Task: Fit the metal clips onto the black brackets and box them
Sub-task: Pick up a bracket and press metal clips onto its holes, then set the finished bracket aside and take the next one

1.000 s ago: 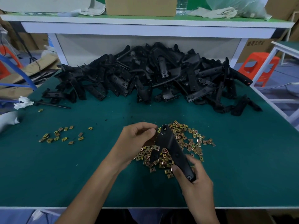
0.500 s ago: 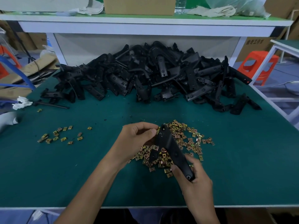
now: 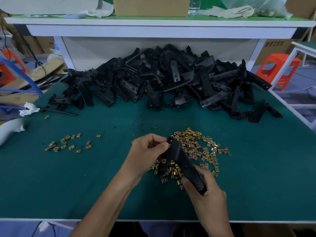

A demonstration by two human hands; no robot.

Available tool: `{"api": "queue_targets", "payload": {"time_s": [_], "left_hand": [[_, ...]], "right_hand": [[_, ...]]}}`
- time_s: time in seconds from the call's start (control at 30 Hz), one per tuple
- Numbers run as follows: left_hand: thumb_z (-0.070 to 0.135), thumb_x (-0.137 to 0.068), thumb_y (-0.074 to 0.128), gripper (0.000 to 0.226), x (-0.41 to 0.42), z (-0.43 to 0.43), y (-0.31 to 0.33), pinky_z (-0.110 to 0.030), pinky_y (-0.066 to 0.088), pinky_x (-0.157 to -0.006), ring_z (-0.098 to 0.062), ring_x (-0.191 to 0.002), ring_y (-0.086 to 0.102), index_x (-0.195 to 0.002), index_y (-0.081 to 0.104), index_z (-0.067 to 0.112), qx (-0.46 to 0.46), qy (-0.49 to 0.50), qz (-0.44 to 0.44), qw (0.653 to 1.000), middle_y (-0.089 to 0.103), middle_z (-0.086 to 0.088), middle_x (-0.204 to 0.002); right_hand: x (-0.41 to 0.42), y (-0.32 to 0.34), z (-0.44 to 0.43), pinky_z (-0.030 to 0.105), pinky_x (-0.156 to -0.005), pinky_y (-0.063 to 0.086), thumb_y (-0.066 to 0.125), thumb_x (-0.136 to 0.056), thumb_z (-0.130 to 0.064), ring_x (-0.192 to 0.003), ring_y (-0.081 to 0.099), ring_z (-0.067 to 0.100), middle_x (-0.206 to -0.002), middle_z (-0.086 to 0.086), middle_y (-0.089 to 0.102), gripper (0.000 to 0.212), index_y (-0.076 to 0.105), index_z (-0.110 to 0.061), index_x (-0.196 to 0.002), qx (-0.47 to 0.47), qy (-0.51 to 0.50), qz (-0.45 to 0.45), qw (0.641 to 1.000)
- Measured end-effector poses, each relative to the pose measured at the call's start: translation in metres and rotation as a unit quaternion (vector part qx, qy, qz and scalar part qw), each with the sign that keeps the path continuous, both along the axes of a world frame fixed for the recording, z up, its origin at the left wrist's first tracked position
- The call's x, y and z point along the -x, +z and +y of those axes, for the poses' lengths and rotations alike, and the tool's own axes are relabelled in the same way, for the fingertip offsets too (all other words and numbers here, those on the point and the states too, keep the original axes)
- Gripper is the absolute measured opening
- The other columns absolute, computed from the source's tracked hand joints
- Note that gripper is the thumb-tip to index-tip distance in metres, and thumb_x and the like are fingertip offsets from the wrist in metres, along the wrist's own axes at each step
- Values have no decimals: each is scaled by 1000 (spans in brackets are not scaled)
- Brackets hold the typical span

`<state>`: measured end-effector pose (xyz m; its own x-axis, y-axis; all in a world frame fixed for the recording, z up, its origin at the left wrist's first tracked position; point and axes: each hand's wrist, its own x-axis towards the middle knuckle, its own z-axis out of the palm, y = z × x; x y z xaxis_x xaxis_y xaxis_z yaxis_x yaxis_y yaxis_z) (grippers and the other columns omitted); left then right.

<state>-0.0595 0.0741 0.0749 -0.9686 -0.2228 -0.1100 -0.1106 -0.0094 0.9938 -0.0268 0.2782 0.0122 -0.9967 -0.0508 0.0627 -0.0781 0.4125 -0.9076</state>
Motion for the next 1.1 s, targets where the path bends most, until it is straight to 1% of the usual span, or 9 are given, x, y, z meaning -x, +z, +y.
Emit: {"api": "queue_targets", "payload": {"time_s": [0.13, 0.2, 0.33, 0.4, 0.73, 0.83, 0.9, 0.97, 1.1], "left_hand": [[18, -89, 77, 13, 0, 0, -4, -29, 55, -76, -15, -78, 71, -101, 73, 20, 1, 22, -24, 999, 75, -15, -88], [23, -84, 82, 15, -2, 1, -6, -22, 55, -69, -12, -77, 71, -96, 73, 19, -3, 30, -33, 999, 77, -7, -85], [56, -68, 81, 33, -10, 13, -8, -14, 49, -56, -1, -68, 66, -83, 69, 28, 189, 50, -23, 980, 72, 14, -77], [64, -67, 75, 37, -12, 19, -7, -15, 48, -54, 1, -67, 65, -82, 67, 31, 234, 73, -14, 969, 70, 20, -76], [47, -83, 75, 18, -8, 27, -8, -12, 44, -61, 8, -76, 65, -90, 73, 31, 225, 111, 11, 968, 71, 26, -81], [47, -84, 75, 19, -7, 30, -4, -10, 45, -60, 7, -75, 65, -92, 73, 30, 229, 115, 17, 966, 71, 23, -79], [49, -84, 73, 20, -7, 35, 2, -16, 49, -64, 6, -77, 65, -93, 73, 31, 233, 109, 27, 966, 71, 22, -80], [52, -84, 72, 23, -6, 41, 8, -22, 52, -68, 4, -79, 65, -95, 73, 32, 246, 93, 46, 964, 71, 21, -82], [58, -85, 68, 31, -5, 67, 14, -24, 54, -72, 8, -85, 64, -104, 72, 34, 279, 18, 79, 957, 71, 25, -91]], "right_hand": [[-1, -1, -1, 7, -61, 44, 82, -79, -35, -75, 66, -2, -78, -20, 70, 38, 62, -52, -107, -11, -4, 5, 1000], [-1, 0, -2, 6, -62, 44, 83, -79, -34, -75, 66, -4, -79, -22, 70, 40, 61, -54, -105, -14, -5, 2, 1000], [-3, 4, -5, 5, -65, 44, 81, -79, -37, -79, 64, -10, -85, -32, 67, 40, 57, -57, -105, -15, -9, -12, 1000], [-4, 5, -7, 3, -65, 43, 82, -79, -36, -80, 63, -12, -88, -34, 66, 42, 57, -57, -105, -11, -16, -14, 1000], [-10, 10, -9, 4, -64, 45, 77, -84, -35, -78, 65, -7, -87, -36, 66, 43, 54, -60, -110, -14, -32, 5, 999], [-10, 10, -7, 19, -68, 54, 74, -87, -35, -73, 69, 2, -85, -26, 70, 40, 55, -59, -113, 0, -23, -1, 1000], [-11, 13, -4, 25, -66, 56, 72, -90, -32, -67, 70, 8, -81, -16, 72, 36, 58, -54, -116, 26, -21, -16, 999], [-15, 16, 2, 23, -58, 51, 70, -93, -26, -64, 70, 14, -79, -7, 72, 29, 63, -45, -115, 83, -31, -53, 995], [-37, 19, 36, 28, -49, 49, 65, -97, -11, -78, 75, 21, -90, 0, 76, 22, 73, -32, -99, 175, -54, -130, 974]]}}
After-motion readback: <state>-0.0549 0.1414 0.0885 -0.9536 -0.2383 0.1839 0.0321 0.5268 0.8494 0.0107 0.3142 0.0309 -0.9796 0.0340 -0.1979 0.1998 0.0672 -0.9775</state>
